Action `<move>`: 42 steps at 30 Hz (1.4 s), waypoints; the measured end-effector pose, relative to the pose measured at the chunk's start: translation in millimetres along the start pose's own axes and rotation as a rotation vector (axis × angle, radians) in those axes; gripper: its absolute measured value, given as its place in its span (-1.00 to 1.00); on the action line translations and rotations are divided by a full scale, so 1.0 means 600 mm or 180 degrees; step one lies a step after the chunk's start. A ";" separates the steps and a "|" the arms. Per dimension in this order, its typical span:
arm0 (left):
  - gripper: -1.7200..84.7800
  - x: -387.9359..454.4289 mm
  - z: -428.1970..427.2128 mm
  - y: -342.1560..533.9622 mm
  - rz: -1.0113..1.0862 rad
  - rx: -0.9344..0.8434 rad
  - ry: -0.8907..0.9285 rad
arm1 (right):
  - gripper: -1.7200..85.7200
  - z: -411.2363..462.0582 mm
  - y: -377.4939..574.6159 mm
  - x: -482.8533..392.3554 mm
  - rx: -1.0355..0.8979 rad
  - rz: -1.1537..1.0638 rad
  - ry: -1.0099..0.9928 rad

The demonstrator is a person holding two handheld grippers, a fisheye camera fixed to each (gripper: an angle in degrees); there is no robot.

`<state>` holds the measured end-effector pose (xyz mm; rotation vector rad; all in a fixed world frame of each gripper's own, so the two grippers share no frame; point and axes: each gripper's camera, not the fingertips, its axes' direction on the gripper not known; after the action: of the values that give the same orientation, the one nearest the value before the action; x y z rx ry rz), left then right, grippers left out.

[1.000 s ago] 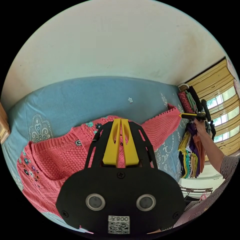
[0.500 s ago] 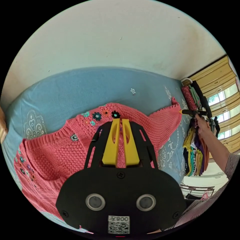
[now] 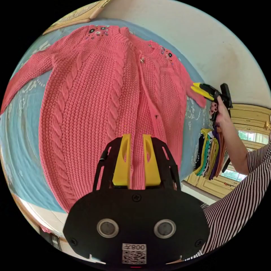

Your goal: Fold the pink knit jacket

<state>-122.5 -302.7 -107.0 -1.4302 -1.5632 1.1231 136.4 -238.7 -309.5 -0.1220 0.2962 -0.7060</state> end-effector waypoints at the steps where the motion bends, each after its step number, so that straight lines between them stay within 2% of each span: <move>1: -0.80 0.006 0.002 0.018 -0.0042 -0.0064 -0.0089 | -0.77 0.049 -0.038 -0.052 -0.0215 -0.0324 -0.0043; 5: -0.84 0.006 0.041 0.047 -0.0125 -0.0321 -0.0277 | -0.77 0.173 -0.151 -0.191 -0.0525 -0.1027 -0.0060; 9: -0.87 -0.005 0.002 0.045 -0.0285 -0.0076 0.0002 | -0.77 0.230 -0.211 -0.266 -0.0675 -0.1370 0.0300; 12: -0.89 -0.013 -0.076 0.010 -0.0123 0.0467 -0.0011 | -0.78 0.249 -0.248 -0.277 -0.0689 -0.1379 0.0695; 14: -0.90 -0.029 -0.139 -0.064 0.0100 0.0916 -0.0094 | -0.81 0.219 -0.252 -0.264 -0.0512 -0.1336 0.0905; 18: -0.93 -0.048 -0.204 -0.224 0.0360 0.1287 -0.0285 | -0.87 0.150 -0.236 -0.211 -0.0151 -0.1099 0.1448; 21: -0.95 -0.045 -0.211 -0.359 0.0535 0.1121 -0.0639 | -0.93 0.136 -0.229 -0.147 -0.0172 -0.0813 0.1682; 22: -0.95 -0.046 -0.197 -0.400 0.0516 0.0904 -0.1068 | -0.94 0.141 -0.227 -0.123 -0.0219 -0.0738 0.1744; 24: -0.95 -0.055 -0.201 -0.421 0.0601 0.0837 -0.1079 | -0.95 0.128 -0.225 -0.107 -0.0145 -0.0671 0.1534; 26: -0.96 -0.078 -0.228 -0.414 0.0228 0.0871 -0.1651 | -0.96 0.109 -0.222 -0.105 0.0034 -0.0549 0.1789; 28: -0.96 -0.101 -0.242 -0.406 0.0220 0.0888 -0.1243 | -0.96 0.102 -0.221 -0.097 0.0092 -0.0506 0.1845; 30: -0.96 -0.103 -0.258 -0.402 0.0164 0.0976 -0.1047 | -0.96 0.101 -0.224 -0.087 0.0041 -0.0475 0.1641; 32: -0.96 -0.064 -0.279 -0.399 0.0405 0.1229 -0.0794 | -0.96 0.083 -0.226 -0.099 0.0184 -0.0520 0.1460; 34: -0.95 -0.034 -0.276 -0.412 0.0551 0.1263 -0.0824 | -0.96 0.080 -0.223 -0.121 0.0281 -0.0702 0.1499; 36: -0.95 -0.033 -0.232 -0.450 0.0533 0.0835 -0.1075 | -0.95 0.108 -0.234 -0.121 0.0076 -0.0734 0.1809; 37: -0.95 -0.034 -0.240 -0.449 0.0595 0.1023 -0.1029 | -0.95 0.129 -0.243 -0.108 -0.0119 -0.0706 0.1938; 39: -0.94 -0.036 -0.262 -0.444 0.0523 0.0973 -0.0783 | -0.94 0.110 -0.241 -0.111 0.0048 -0.0707 0.1745; 42: -0.92 -0.015 -0.304 -0.345 0.0614 0.1355 -0.0518 | -0.92 0.090 -0.211 -0.165 0.0286 -0.1080 0.1472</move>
<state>-26.7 -289.0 151.3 -1.2394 -1.2089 1.6108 3.2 -269.1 -209.4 0.0822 0.6958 -1.0827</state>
